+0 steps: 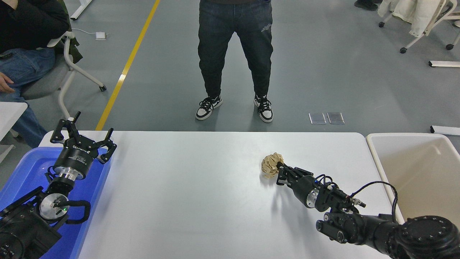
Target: Clean the table surface
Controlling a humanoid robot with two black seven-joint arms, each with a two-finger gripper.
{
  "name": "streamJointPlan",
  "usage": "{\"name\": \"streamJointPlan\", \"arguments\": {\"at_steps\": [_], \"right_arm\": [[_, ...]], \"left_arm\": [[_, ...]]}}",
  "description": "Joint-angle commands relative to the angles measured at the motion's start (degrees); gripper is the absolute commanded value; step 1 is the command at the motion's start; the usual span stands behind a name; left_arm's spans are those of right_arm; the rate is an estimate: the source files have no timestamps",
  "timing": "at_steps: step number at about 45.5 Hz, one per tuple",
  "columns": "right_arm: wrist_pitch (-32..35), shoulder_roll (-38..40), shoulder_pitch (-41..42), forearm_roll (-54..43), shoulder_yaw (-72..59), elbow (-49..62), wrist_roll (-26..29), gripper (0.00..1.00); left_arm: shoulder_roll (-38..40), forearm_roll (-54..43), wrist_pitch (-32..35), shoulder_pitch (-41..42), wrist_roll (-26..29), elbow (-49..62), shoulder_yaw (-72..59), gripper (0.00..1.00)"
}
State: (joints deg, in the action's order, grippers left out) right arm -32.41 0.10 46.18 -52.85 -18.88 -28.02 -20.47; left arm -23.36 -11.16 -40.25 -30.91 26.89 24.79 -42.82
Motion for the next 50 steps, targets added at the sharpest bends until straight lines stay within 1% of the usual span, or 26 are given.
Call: {"name": "streamJointPlan", "arguments": {"at_steps": [1, 9, 18, 19, 24, 34, 41, 50], "right_arm": [[0.33, 4.02, 4.97, 2.14, 0.42, -15.30, -0.45, 0.00], [0.60, 10.87, 8.49, 2.23, 0.07, -21.81, -0.28, 0.00], [1.12, 20.98, 14.20, 2.14, -0.99, -31.56, -0.28, 0.00], [1.21, 23.34, 15.33, 2.05, -0.99, -33.58, -0.28, 0.00], [2.09, 28.89, 19.12, 1.96, -2.21, -39.21, -0.28, 0.00], [3.32, 38.21, 27.55, 2.05, -6.08, -48.18, -0.28, 0.00], [4.55, 43.75, 32.13, 2.05, -7.58, -53.10, -0.28, 0.00], [5.78, 48.50, 37.05, 2.05, -9.69, -57.58, -0.28, 0.00]], "left_arm": [[0.07, 0.00, 0.00, -0.03, 0.00, 0.00, 0.02, 1.00], [-0.02, 0.00, 0.00, -0.03, 0.00, 0.00, 0.02, 1.00], [-0.02, 0.00, 0.00, 0.06, 0.00, 0.00, -0.07, 1.00], [-0.02, 0.00, 0.00, -0.03, 0.00, 0.00, 0.02, 1.00], [-0.02, 0.00, 0.00, 0.06, 0.00, 0.00, 0.02, 1.00], [-0.02, 0.00, 0.00, 0.06, 0.00, 0.00, 0.02, 1.00], [-0.02, 0.00, 0.00, 0.06, 0.00, 0.00, -0.07, 1.00], [-0.02, 0.00, 0.00, 0.06, 0.00, 0.00, 0.02, 1.00]]}}
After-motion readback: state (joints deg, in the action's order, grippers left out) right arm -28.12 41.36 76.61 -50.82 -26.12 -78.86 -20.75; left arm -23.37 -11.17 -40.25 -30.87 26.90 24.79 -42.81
